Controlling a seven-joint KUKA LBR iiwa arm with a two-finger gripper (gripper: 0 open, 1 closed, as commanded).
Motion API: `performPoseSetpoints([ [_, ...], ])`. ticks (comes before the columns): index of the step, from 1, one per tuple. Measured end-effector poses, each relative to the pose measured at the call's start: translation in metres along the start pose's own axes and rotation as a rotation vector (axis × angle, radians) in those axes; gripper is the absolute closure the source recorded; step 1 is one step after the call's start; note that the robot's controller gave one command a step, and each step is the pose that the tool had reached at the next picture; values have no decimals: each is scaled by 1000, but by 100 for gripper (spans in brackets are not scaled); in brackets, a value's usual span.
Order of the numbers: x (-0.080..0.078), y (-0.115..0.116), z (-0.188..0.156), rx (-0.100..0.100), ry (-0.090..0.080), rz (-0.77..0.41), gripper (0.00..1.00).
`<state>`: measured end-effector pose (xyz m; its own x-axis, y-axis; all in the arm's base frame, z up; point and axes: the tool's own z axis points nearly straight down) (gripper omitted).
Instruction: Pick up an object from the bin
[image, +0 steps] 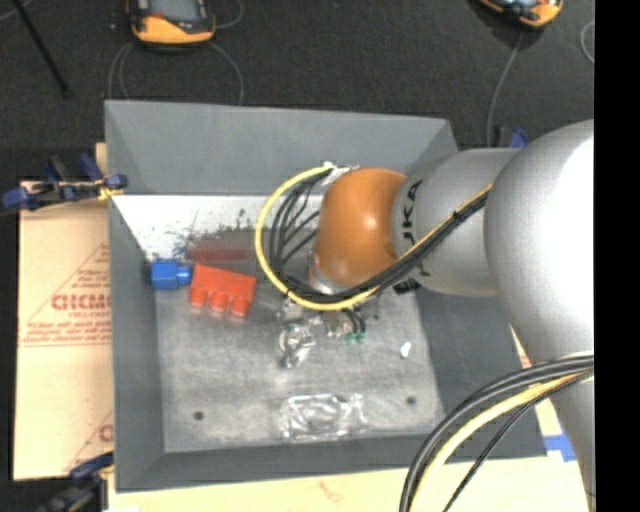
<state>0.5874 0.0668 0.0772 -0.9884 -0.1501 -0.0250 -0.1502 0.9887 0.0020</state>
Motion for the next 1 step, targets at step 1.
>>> performPoseSetpoints([
  [1, 19, 0, -131, 2, 14, 26, 100],
])
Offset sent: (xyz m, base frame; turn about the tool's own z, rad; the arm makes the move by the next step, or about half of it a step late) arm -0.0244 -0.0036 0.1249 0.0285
